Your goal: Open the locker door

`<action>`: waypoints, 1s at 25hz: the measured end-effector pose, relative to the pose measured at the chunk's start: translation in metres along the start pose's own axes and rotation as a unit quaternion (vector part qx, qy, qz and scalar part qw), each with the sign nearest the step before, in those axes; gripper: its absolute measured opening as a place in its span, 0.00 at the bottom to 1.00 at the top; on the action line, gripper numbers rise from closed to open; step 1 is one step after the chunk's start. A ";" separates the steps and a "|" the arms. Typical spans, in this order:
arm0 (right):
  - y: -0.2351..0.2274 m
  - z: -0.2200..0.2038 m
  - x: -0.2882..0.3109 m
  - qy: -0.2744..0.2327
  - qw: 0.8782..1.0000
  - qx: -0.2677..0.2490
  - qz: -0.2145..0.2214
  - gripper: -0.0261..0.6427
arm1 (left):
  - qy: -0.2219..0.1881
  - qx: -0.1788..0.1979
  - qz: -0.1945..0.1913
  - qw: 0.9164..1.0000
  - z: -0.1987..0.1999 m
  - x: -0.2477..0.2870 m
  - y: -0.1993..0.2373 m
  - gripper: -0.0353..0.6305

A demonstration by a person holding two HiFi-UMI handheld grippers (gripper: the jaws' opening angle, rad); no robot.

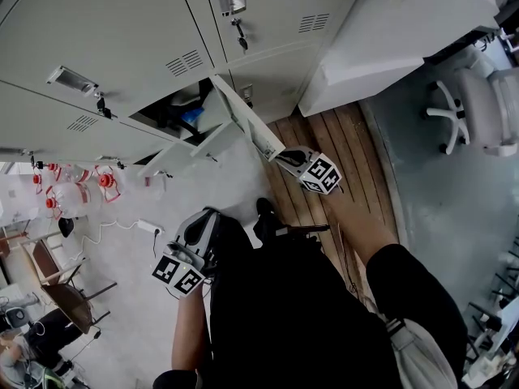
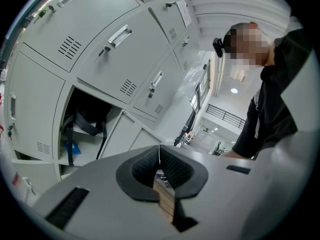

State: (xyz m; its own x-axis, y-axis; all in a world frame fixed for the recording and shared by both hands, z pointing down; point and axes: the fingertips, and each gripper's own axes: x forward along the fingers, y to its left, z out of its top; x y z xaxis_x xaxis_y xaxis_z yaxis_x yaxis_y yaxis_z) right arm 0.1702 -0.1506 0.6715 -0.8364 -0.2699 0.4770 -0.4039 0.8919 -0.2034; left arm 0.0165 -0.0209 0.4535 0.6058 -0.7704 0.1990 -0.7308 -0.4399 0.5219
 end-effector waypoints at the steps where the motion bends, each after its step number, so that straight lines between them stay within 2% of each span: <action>1: -0.002 -0.001 -0.001 0.000 1.000 0.001 -0.004 0.14 | 0.000 0.000 0.000 1.000 0.000 0.000 0.000 0.08; 10: -0.026 -0.001 -0.013 0.000 0.999 0.015 -0.042 0.13 | 0.000 -0.005 -0.002 1.000 -0.002 0.002 0.003 0.08; 25: -0.037 -0.002 -0.019 0.001 0.998 0.020 -0.056 0.13 | -0.008 -0.010 0.005 1.000 -0.002 -0.003 0.007 0.08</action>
State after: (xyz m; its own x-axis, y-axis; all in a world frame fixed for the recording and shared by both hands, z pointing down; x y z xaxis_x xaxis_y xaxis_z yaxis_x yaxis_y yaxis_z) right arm 0.2013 -0.1775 0.6717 -0.7839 -0.3666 0.5011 -0.5095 0.8411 -0.1816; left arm 0.0103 -0.0203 0.4583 0.5932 -0.7819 0.1915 -0.7307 -0.4231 0.5358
